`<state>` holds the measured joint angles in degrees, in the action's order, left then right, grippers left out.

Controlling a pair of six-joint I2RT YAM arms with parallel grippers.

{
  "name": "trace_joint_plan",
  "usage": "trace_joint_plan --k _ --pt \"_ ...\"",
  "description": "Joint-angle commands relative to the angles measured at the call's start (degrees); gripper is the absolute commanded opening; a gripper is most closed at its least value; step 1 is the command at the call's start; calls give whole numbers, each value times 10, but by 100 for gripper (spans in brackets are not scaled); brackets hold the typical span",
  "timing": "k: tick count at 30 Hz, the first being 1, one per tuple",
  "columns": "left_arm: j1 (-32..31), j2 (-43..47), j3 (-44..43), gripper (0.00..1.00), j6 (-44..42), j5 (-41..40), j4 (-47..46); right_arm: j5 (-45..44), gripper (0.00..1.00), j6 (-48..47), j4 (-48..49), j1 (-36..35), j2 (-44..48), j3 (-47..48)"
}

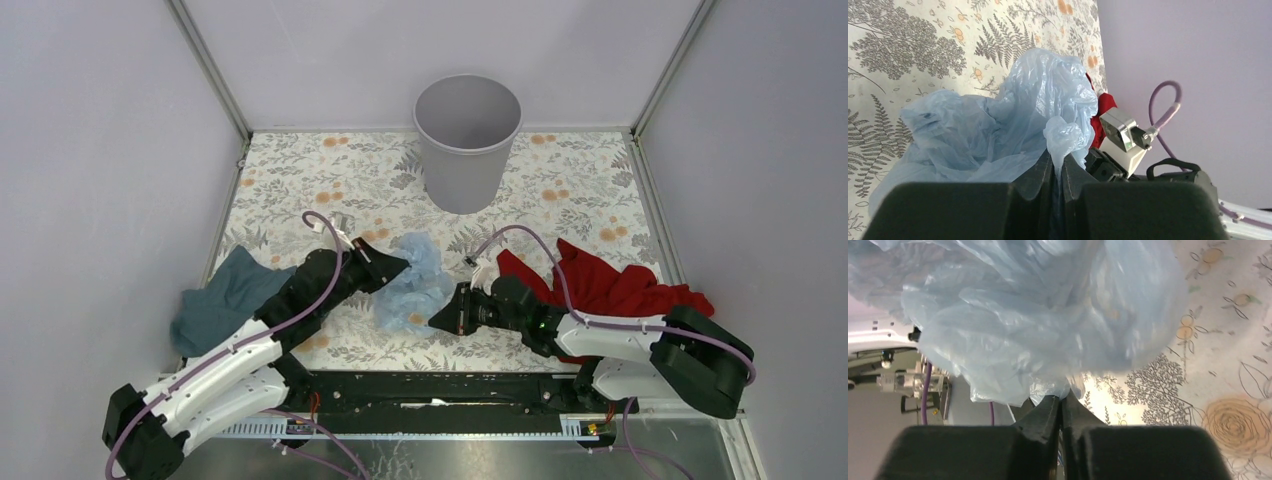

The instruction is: Put the trash bags into the trash bin

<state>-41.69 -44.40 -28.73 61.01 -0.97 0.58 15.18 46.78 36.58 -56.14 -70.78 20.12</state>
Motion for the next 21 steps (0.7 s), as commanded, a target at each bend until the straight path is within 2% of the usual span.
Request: trace_joint_plan --k 1,5,10,14,21 --pt "29 14 -27 15 -26 4 35 -72 0 -23 -28 -3 53 2" --pt "97 2 -65 17 -94 37 124 -126 0 -116 -220 -3 142 14" --pt "149 -10 -82 15 -153 67 170 -215 0 -165 -385 -3 247 10" --pt "165 -3 -82 13 -168 47 181 -246 0 -165 -445 -3 302 13" --pt "177 0 -100 11 -181 -9 206 -312 0 -157 -497 -3 332 46"
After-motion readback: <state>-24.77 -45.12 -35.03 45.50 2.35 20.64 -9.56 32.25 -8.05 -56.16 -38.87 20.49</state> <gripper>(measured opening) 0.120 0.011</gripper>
